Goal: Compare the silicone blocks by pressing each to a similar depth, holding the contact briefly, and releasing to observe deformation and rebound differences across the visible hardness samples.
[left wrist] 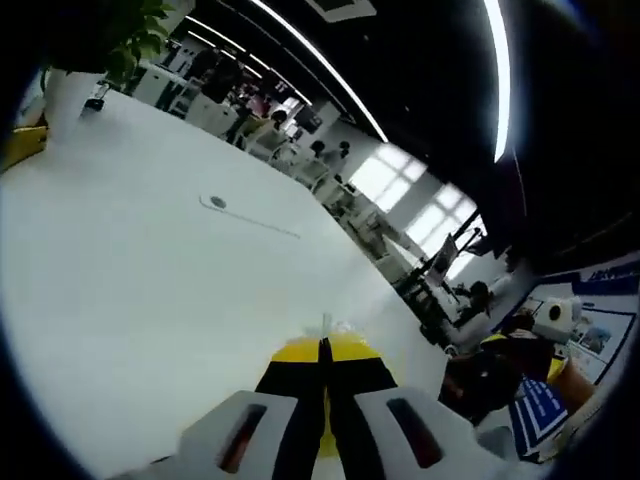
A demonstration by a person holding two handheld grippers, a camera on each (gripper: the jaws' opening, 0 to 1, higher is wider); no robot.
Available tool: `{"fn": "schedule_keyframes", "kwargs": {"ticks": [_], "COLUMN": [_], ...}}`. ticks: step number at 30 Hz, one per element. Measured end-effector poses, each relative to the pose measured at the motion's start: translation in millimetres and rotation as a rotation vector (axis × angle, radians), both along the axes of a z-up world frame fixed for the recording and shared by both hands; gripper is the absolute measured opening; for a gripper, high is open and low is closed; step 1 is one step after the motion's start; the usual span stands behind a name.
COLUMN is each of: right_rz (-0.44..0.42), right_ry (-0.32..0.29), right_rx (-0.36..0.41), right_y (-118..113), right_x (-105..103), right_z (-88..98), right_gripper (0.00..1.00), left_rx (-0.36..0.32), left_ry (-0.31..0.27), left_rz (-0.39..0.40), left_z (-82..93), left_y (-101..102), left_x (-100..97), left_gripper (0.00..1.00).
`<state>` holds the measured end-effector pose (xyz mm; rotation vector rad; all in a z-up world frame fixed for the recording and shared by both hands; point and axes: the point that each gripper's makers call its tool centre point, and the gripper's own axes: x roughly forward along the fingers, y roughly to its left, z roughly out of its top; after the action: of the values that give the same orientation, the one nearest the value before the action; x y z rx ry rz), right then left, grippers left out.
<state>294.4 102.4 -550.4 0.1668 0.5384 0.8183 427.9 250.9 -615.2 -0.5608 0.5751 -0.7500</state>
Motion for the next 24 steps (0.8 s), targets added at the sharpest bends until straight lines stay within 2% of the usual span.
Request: {"fn": "schedule_keyframes", "kwargs": {"ticks": [6, 9, 24], "right_rz": [0.01, 0.021, 0.123], "right_ry": [-0.021, -0.032, -0.092], "right_rx": [0.006, 0.003, -0.032], "right_y": [3, 6, 24], "right_x": [-2, -2, 4], "right_z": [6.0, 8.9, 28.1], "right_gripper": [0.68, 0.7, 0.79], "left_rx": [0.093, 0.101, 0.016], "left_ry": [-0.066, -0.096, -0.211], "left_rz": [-0.044, -0.058, -0.126], "left_z": [14.1, 27.2, 104.0], "left_y": [-6, -8, -23], "left_x": [-9.5, -14.8, -46.9], "left_gripper": [0.0, 0.0, 0.0]}}
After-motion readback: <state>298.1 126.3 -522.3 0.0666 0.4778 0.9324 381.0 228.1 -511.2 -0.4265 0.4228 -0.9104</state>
